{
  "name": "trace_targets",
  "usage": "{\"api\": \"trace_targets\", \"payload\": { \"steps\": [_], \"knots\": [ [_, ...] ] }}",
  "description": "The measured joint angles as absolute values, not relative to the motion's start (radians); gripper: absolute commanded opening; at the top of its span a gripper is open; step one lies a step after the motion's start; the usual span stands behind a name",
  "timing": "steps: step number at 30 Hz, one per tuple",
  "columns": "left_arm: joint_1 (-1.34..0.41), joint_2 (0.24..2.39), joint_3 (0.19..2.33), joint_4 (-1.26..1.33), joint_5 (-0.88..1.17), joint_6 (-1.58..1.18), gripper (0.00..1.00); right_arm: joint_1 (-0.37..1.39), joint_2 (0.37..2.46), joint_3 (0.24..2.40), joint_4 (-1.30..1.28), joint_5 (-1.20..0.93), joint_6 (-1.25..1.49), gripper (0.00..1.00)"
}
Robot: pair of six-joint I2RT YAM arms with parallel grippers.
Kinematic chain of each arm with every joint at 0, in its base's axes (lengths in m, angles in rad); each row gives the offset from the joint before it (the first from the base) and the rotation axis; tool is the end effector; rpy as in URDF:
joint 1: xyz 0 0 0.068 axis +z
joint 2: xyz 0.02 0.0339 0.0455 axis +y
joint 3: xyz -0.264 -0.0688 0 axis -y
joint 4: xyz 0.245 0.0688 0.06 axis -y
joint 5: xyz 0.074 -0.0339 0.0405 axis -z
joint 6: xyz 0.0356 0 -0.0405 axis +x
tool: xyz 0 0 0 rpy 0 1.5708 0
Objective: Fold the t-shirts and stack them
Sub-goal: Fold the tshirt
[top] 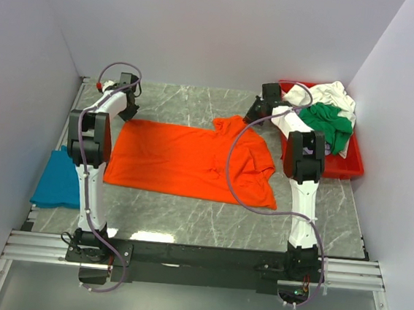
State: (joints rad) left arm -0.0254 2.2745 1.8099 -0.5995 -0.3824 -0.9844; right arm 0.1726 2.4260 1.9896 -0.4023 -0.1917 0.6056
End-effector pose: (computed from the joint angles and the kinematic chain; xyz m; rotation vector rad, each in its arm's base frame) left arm 0.4889 0.0009 0.1651 -1.2733 2.1753 0.1112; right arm 0.5303 0.0993 0.1565 0.4421 2.4343 0.5795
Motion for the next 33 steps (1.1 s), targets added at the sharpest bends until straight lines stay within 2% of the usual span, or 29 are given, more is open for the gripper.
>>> {"api": "trace_targets", "payload": {
  "steps": [5,22,33],
  "knots": [
    [-0.022,2.265,1.797,-0.587,-0.367,-0.98,0.01,0.172,2.418,1.992,-0.409,-0.188,0.593,0.02],
    [0.01,2.158,1.754,-0.577,-0.305,-0.941,0.01,0.172,2.225,1.986,-0.395,-0.205,0.508,0.01],
    [0.049,2.075,1.611,-0.516,-0.226,-0.923,0.01,0.173,2.049,1.739,-0.358,-0.211,0.474,0.01]
  ]
}}
